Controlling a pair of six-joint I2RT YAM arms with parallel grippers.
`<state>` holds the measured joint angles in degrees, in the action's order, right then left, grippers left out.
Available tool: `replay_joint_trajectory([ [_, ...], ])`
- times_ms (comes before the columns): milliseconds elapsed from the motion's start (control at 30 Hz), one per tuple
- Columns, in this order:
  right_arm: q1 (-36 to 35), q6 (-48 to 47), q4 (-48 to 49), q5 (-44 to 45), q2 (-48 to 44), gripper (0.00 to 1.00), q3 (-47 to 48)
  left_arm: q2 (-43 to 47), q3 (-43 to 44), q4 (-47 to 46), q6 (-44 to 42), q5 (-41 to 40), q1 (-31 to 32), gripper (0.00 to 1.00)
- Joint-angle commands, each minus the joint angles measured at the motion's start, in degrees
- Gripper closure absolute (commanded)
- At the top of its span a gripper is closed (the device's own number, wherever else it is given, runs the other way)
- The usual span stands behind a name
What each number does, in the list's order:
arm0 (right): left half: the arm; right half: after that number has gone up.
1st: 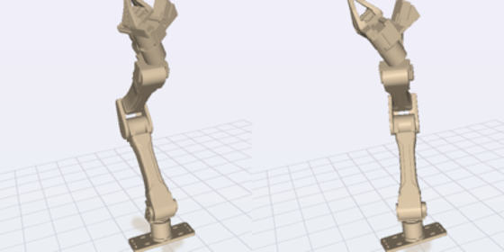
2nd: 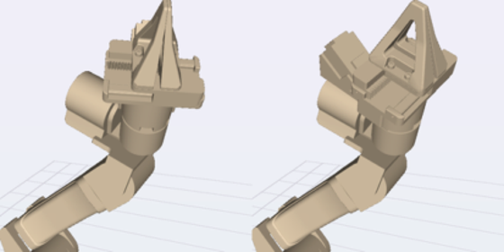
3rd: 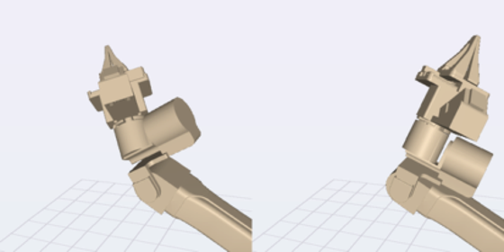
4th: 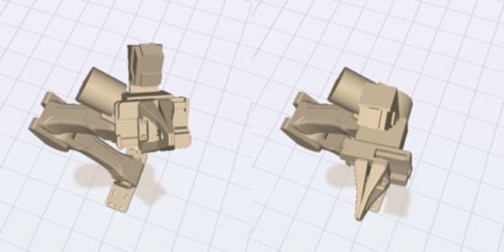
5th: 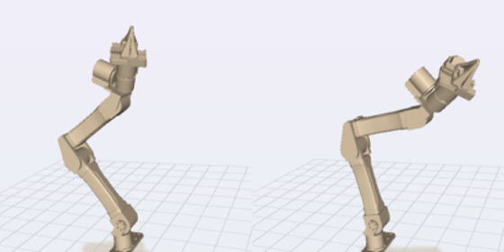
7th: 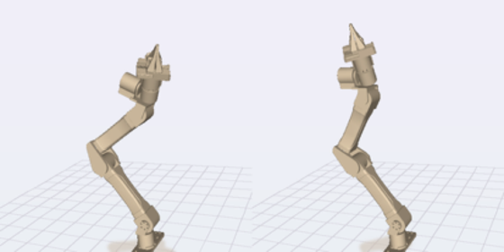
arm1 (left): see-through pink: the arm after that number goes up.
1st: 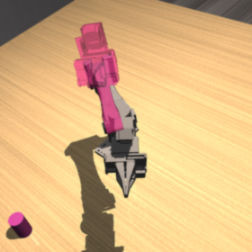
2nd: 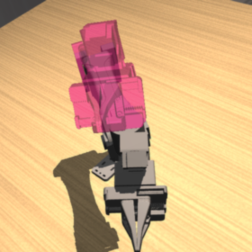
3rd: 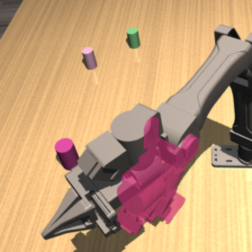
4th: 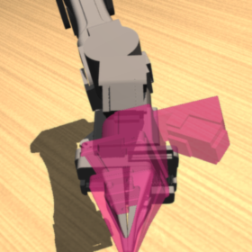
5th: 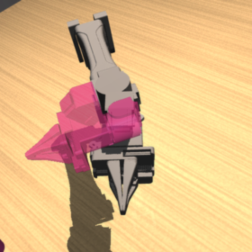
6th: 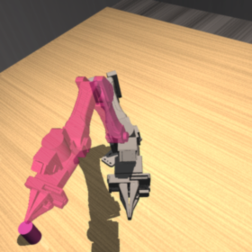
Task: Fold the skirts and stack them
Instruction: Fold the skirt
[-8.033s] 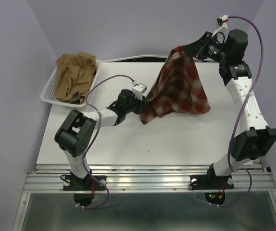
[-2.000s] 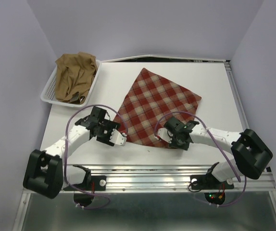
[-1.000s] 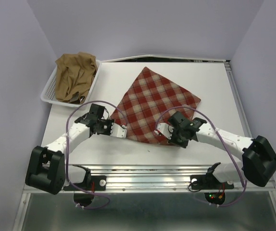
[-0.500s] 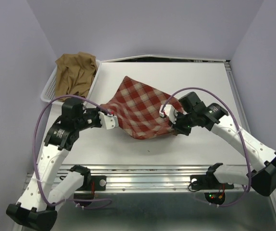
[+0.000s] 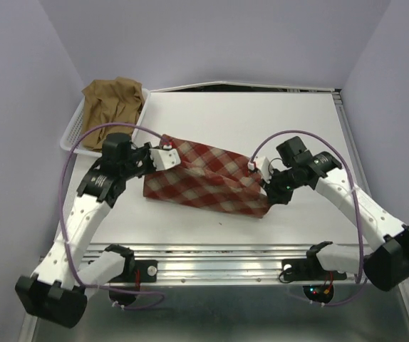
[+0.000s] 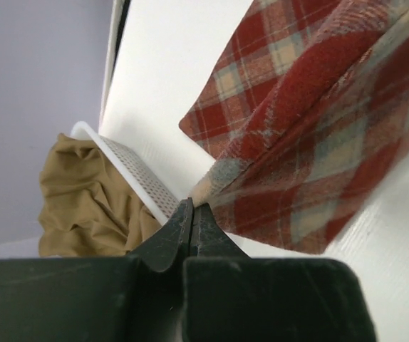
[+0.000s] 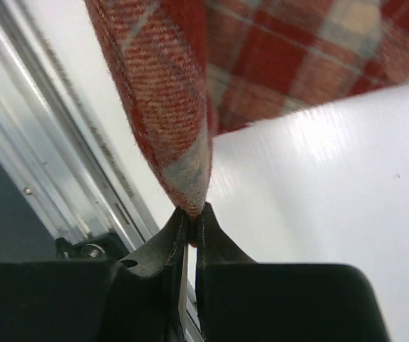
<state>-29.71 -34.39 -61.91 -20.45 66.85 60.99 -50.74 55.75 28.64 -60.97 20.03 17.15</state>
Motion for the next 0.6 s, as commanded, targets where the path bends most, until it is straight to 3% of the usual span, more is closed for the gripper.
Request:
replay_joint_trajectory([
  [0,7.6,-3.6,2.5,-2.8,5.9,0.99,3.7,-9.7,1.4,-11.9,3.7,-5.5,-0.4,1.00],
  [300,11.9,-8.6,-1.4,-5.2,25.5,0.99,18.8,-26.9,8.9,-17.9,5.1,-10.4,-1.6,1.00],
  [567,13.5,-10.0,-3.5,-6.0,36.7,0.99,29.2,-33.1,12.7,-19.1,4.2,-10.7,-4.0,1.00],
])
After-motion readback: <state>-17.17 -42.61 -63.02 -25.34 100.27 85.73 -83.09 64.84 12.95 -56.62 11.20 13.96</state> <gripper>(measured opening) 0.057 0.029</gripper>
